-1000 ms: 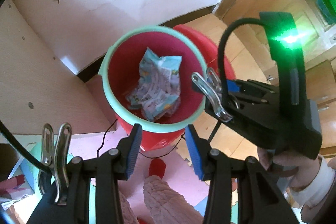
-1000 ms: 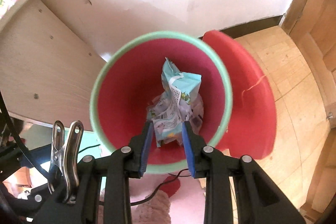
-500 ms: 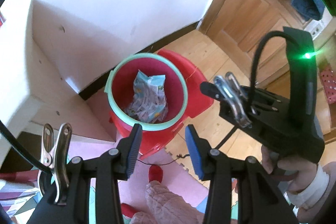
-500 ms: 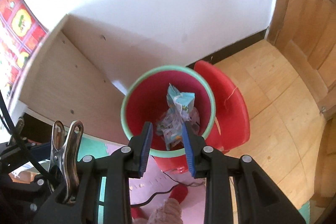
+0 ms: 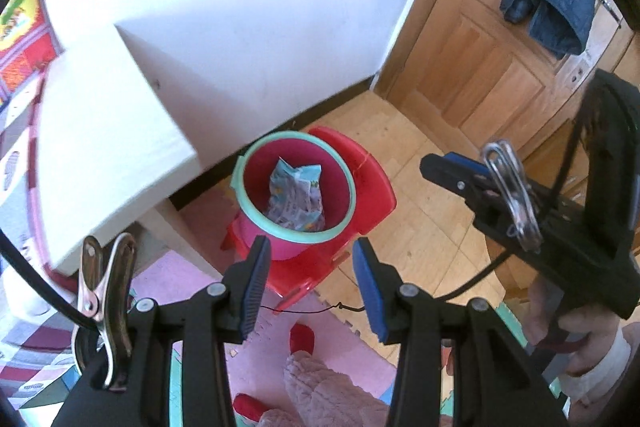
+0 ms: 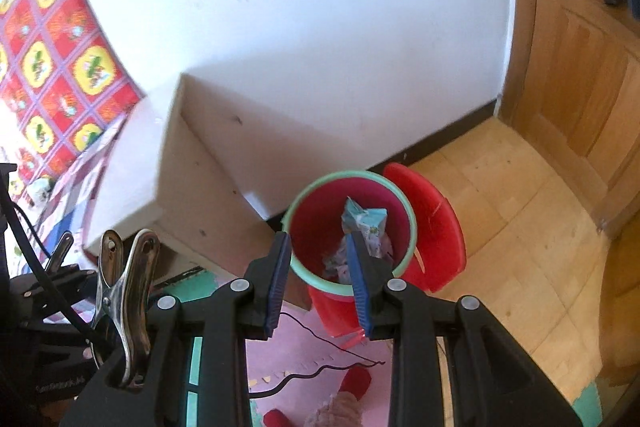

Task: Collect trash
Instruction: 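Move both open grippers back from the bucket toward the bed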

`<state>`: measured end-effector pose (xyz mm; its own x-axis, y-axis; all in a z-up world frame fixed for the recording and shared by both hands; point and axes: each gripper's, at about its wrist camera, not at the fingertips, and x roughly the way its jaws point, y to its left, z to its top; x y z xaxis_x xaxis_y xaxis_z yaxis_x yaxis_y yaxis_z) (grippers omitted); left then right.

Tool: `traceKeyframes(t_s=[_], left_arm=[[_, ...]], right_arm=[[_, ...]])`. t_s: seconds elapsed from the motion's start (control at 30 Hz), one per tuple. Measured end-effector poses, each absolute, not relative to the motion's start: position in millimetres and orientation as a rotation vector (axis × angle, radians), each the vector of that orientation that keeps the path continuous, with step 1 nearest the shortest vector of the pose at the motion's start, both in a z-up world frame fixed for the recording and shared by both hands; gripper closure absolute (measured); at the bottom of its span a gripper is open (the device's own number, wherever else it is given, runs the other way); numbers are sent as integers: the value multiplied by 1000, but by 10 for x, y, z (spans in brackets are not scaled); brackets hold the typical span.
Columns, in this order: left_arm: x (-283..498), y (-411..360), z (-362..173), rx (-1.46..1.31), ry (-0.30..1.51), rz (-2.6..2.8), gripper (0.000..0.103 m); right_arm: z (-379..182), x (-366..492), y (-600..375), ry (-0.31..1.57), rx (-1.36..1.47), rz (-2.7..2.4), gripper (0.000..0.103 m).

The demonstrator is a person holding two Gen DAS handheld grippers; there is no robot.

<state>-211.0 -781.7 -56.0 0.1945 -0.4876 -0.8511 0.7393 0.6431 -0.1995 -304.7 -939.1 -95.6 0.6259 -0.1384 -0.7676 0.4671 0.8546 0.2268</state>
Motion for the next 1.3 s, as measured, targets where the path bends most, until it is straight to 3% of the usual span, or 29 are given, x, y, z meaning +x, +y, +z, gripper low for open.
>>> traceKeyframes(t_s=[0.6,1.3], left_arm=[[-2000,-6383,115,130,1012,-714,58],[-1849,-4385,412,-7,995,-355,57]], right_arm=[[41,-3027,-8072,685,327,-195,73],[364,-2408,-6206,695,222,178,73]])
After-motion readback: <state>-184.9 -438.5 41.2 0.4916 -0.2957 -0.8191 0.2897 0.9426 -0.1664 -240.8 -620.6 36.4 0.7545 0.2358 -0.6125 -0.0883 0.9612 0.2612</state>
